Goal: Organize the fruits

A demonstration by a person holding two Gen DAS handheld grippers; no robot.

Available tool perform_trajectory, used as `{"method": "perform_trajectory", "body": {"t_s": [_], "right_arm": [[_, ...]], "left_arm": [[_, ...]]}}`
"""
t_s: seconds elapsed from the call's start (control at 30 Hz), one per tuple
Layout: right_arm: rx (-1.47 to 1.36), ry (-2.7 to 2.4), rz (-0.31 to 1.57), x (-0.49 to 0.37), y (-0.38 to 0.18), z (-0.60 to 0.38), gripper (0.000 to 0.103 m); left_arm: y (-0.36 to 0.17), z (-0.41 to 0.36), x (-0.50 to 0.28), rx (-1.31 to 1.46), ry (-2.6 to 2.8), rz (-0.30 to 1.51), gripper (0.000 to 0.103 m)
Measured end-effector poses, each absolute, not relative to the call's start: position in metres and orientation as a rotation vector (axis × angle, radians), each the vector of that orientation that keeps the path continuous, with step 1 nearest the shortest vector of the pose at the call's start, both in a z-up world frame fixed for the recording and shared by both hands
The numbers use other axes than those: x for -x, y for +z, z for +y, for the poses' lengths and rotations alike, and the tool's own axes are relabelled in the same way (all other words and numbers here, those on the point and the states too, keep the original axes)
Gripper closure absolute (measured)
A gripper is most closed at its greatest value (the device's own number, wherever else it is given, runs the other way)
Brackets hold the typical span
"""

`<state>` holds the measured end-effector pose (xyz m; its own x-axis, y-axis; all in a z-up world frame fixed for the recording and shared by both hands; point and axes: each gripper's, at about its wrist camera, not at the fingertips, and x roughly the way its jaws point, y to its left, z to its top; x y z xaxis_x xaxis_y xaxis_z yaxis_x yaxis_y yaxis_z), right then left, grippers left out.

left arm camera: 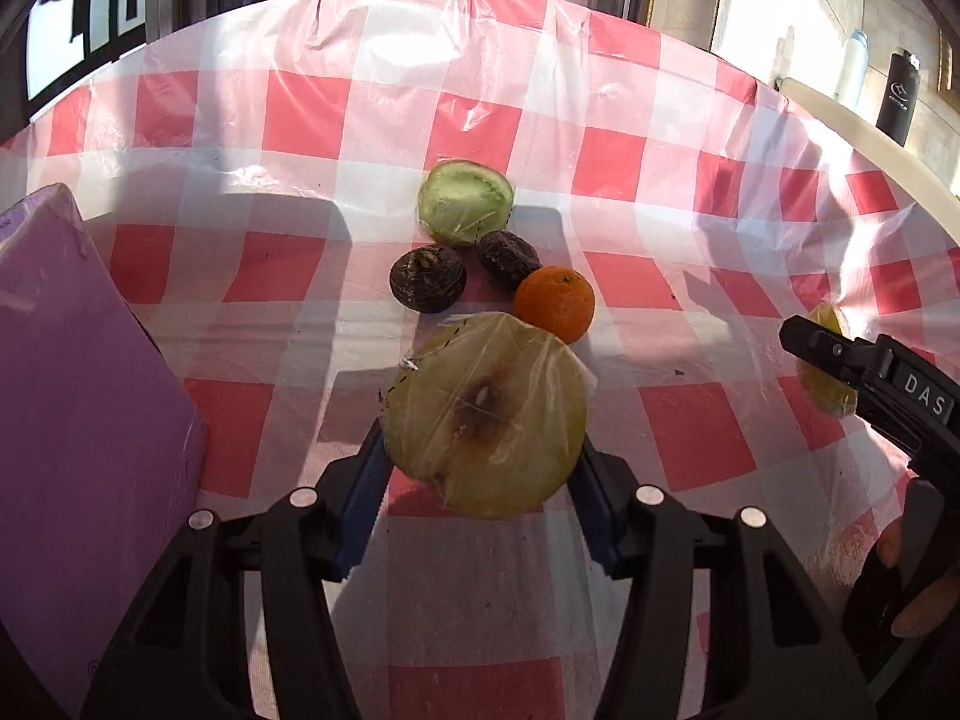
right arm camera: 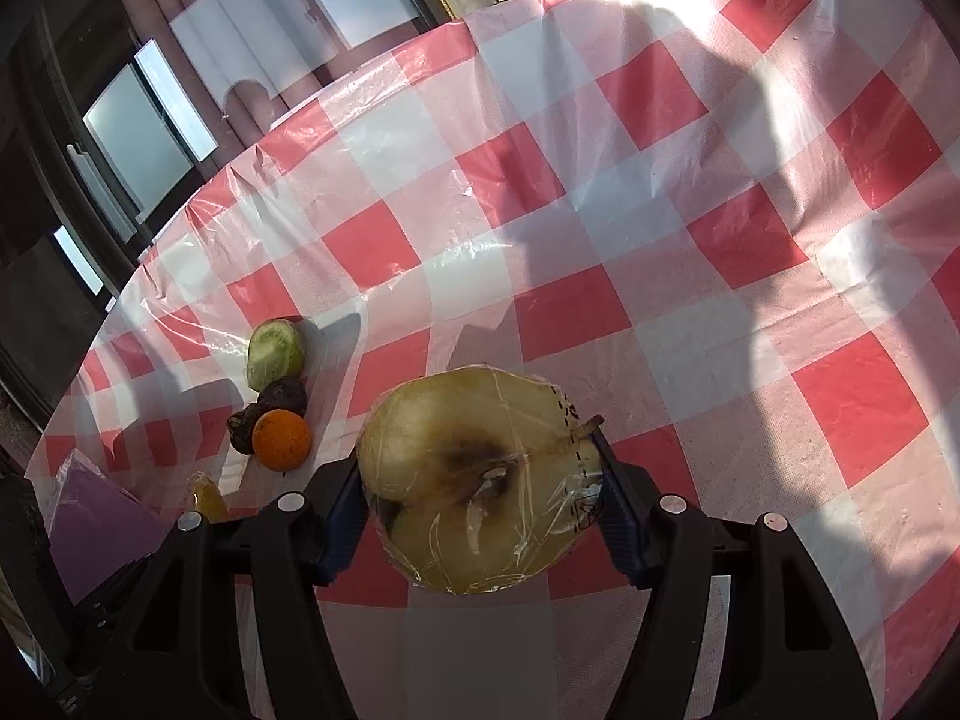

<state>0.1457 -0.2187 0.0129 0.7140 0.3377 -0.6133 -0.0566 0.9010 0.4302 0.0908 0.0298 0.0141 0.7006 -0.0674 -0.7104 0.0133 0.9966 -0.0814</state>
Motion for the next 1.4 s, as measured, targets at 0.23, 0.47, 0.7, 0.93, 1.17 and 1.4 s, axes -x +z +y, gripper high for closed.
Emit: {"method": "perform_trajectory", "body": {"t_s": [0.23,0.47,0.7,0.93,1.17,1.4], "right_arm": [[-0.391,0.232,0.747,-0.145,0.014,-0.218,0.039],[-0.386,0.233,0.754,-0.146,0.014,-0.217,0.039],[-0.382,0.240,0.760,-0.146,0.014,-0.216,0.039],[-0.383,0.244,0.761,-0.147,0.014,-0.217,0.039],[-0.387,0.223,0.761,-0.145,0.015,-0.218,0.039],[-0.366,0.182,0.788,-0.120,0.016,-0.208,0.039]], "left_arm": [[0.015,0.030,-0.013,0.193,-0.165,0.758,0.047],[0.010,0.035,-0.018,0.292,-0.197,0.761,0.047],[0.010,0.039,-0.017,0.315,-0.219,0.754,0.047],[0.011,0.042,-0.018,0.333,-0.209,0.751,0.047],[0.010,0.044,-0.019,0.351,-0.183,0.756,0.047],[0.009,0.043,-0.021,0.348,-0.158,0.773,0.047]]}}
